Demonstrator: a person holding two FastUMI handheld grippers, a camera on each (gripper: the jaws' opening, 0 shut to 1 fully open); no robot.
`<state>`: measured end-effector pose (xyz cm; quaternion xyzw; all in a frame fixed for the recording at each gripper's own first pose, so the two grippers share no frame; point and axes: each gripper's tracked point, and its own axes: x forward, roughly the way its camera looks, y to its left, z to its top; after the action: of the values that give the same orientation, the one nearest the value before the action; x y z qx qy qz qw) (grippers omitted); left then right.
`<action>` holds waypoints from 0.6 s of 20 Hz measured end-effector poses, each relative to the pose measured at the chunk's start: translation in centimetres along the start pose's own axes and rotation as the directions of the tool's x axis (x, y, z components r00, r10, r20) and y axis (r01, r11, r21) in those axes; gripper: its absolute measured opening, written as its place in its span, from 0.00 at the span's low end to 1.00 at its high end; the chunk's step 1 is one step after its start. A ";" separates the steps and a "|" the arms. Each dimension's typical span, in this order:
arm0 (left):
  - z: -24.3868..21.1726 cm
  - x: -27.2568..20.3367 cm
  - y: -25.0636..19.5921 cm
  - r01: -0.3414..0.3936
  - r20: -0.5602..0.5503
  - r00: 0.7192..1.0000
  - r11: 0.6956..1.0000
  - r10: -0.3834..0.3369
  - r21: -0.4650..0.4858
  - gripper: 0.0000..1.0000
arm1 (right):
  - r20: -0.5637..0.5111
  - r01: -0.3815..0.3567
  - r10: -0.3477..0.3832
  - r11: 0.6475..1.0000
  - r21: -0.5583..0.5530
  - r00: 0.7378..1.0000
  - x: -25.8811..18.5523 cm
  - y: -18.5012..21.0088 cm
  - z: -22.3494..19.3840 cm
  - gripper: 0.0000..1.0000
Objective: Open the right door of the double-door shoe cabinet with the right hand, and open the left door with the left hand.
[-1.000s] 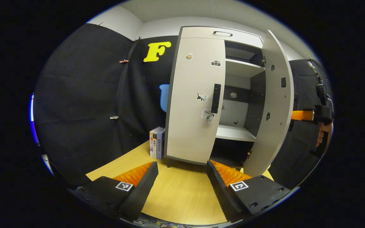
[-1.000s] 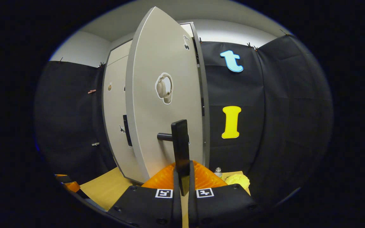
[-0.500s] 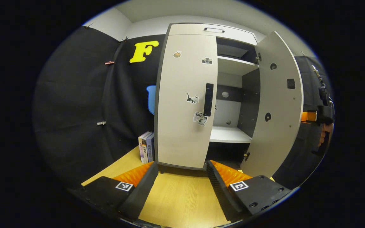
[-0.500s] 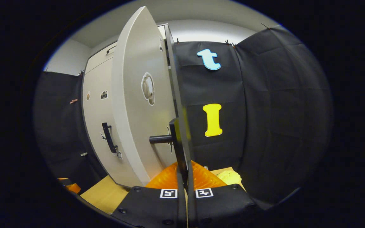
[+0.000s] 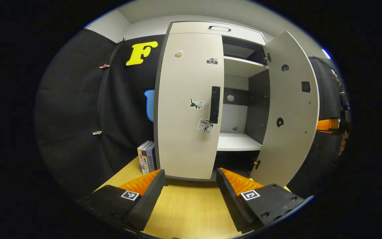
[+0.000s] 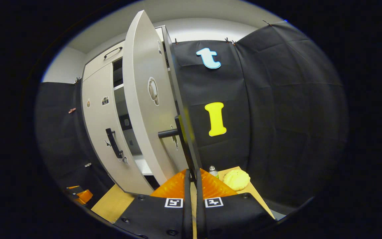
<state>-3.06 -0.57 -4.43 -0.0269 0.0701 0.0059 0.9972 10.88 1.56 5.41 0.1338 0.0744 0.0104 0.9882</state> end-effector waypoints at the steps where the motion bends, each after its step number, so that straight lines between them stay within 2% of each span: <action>1: 0.2 0.4 -0.3 0.014 0.003 1.000 1.000 -0.014 -0.008 0.95 | 0.002 0.024 -0.024 1.000 -0.015 1.000 -0.6 -0.5 -0.4 0.09; 3: 1.0 1.4 -1.0 0.048 0.014 0.999 0.999 -0.047 -0.025 0.95 | 0.023 0.071 -0.070 0.996 -0.055 0.997 -2.2 -1.6 -1.1 0.06; 4: 1.6 2.0 -1.3 0.062 0.022 0.998 0.998 -0.062 -0.025 0.95 | 0.035 0.083 -0.081 0.995 -0.061 0.996 -3.0 -1.8 -1.4 0.16; 5: 2.2 2.6 -1.6 0.073 0.032 0.997 0.997 -0.073 -0.020 0.95 | 0.045 0.089 -0.087 0.994 -0.055 0.995 -3.7 -1.7 -1.7 0.00; 6: 2.9 3.5 -1.9 0.086 0.040 0.996 0.996 -0.085 -0.013 0.95 | 0.047 0.086 -0.083 0.995 -0.057 0.995 -4.4 -1.5 -2.1 0.14; 7: 3.5 4.3 -2.0 0.086 0.045 0.995 0.996 -0.086 -0.006 0.95 | 0.045 0.088 -0.085 0.993 -0.073 0.995 -4.9 -1.6 -2.7 0.14; 8: 4.1 5.2 -1.9 0.085 0.059 0.995 0.996 -0.085 -0.001 0.95 | 0.039 0.111 -0.108 0.989 -0.095 0.993 -5.4 -2.0 -3.5 0.21; 9: 5.0 6.0 -2.1 0.089 0.078 0.993 0.996 -0.089 0.002 0.95 | 0.032 0.126 -0.123 0.986 -0.106 0.992 -6.0 -2.3 -4.1 0.23; 10: 5.9 6.9 -2.4 0.095 0.096 0.991 0.995 -0.095 0.007 0.95 | 0.019 0.125 -0.124 0.987 -0.101 0.992 -6.4 -1.9 -4.8 0.30; 12: 7.9 8.6 -3.0 0.112 0.126 0.986 0.994 -0.113 0.020 0.95 | 0.008 0.132 -0.132 0.988 -0.081 0.991 -7.2 -1.4 -5.7 0.59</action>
<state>6.61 -3.10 2.32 -0.0238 0.0051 -0.0492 0.9985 2.94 1.42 0.62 0.0881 0.0814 -0.0522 0.9914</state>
